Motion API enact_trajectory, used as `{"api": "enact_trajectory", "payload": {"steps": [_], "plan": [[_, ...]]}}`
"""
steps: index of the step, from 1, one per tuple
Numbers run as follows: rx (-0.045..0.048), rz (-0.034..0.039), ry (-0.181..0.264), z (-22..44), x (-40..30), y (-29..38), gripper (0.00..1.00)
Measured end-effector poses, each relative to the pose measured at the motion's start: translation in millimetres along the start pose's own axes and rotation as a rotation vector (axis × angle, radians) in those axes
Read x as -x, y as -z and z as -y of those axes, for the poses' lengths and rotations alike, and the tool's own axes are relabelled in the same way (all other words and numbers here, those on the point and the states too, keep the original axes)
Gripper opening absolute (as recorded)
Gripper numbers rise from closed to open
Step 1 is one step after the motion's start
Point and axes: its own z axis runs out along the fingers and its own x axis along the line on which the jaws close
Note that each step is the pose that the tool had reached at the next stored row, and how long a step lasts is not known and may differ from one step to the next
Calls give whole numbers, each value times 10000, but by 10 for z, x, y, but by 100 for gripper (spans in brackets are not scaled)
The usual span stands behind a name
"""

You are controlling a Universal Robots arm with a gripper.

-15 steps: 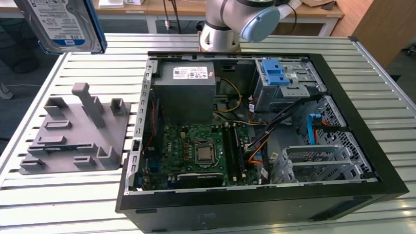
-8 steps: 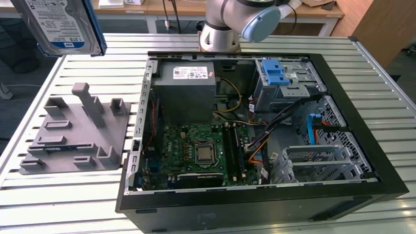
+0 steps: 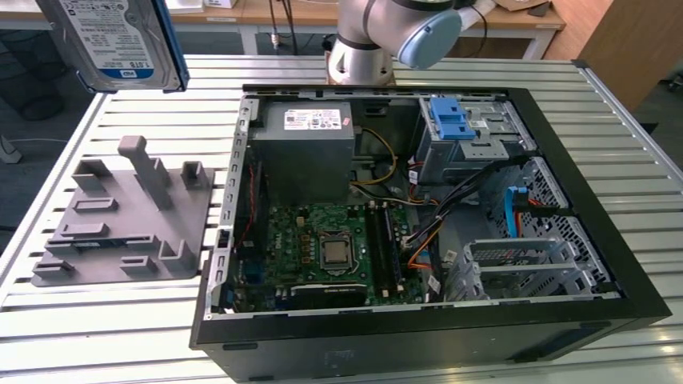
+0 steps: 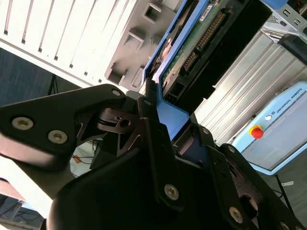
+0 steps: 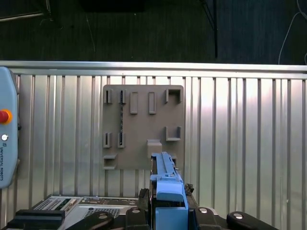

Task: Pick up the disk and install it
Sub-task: 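Pick up the disk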

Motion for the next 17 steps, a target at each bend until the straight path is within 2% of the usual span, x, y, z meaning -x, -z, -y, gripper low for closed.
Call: {"api": "enact_trajectory", "payload": {"steps": [9, 14, 17], "plan": [[0, 0, 2, 3, -5, 0, 36], [1, 0, 1, 4, -103, 1, 36], [24, -1, 1, 63, -122, 1, 36]]}}
